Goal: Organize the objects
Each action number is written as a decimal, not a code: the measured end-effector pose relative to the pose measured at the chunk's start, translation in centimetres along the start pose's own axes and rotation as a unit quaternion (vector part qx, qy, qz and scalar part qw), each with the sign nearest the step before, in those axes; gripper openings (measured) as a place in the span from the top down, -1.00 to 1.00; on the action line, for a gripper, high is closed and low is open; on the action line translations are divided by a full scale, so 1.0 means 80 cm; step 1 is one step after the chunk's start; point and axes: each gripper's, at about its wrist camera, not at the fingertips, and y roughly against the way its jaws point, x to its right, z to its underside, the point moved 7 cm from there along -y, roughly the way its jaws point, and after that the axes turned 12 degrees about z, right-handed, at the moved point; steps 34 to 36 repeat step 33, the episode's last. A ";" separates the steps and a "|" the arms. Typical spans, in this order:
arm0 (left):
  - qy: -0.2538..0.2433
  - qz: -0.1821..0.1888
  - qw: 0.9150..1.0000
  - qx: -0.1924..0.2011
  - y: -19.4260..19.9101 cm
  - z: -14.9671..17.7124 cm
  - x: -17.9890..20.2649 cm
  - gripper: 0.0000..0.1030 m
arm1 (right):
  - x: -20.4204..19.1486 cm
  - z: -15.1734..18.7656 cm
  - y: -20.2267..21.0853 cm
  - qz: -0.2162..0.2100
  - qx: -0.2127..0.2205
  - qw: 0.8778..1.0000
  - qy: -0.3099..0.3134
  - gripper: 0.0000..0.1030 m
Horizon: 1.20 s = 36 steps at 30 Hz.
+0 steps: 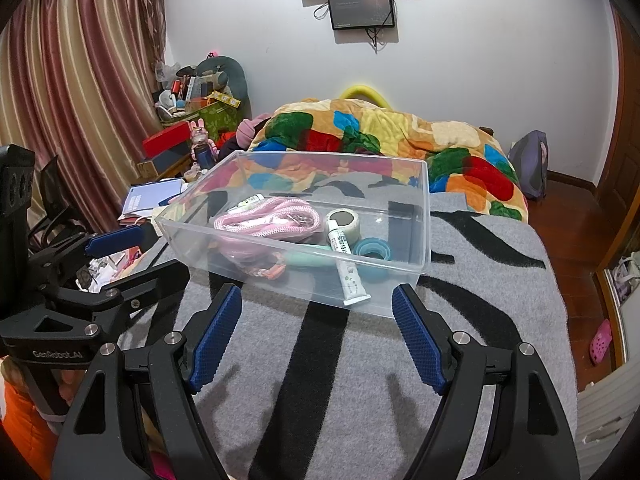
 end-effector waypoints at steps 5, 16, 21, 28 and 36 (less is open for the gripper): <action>0.000 0.001 1.000 0.000 0.000 0.000 0.001 -0.85 | -0.001 0.001 0.001 0.000 -0.001 1.000 -0.001 -0.45; -0.003 0.004 1.000 0.001 0.000 -0.001 0.004 -0.85 | -0.001 0.001 0.001 -0.001 0.000 1.000 -0.001 -0.45; -0.004 0.008 1.000 -0.006 -0.003 0.000 0.006 -0.85 | 0.000 0.002 0.000 -0.001 -0.001 1.000 -0.001 -0.46; 0.002 0.015 1.000 -0.003 -0.002 0.001 0.003 -0.85 | -0.001 0.002 0.000 -0.001 -0.002 1.000 -0.001 -0.46; 0.004 0.009 1.000 -0.005 -0.002 0.001 0.001 -0.85 | -0.003 0.004 -0.001 -0.002 -0.002 1.000 -0.001 -0.46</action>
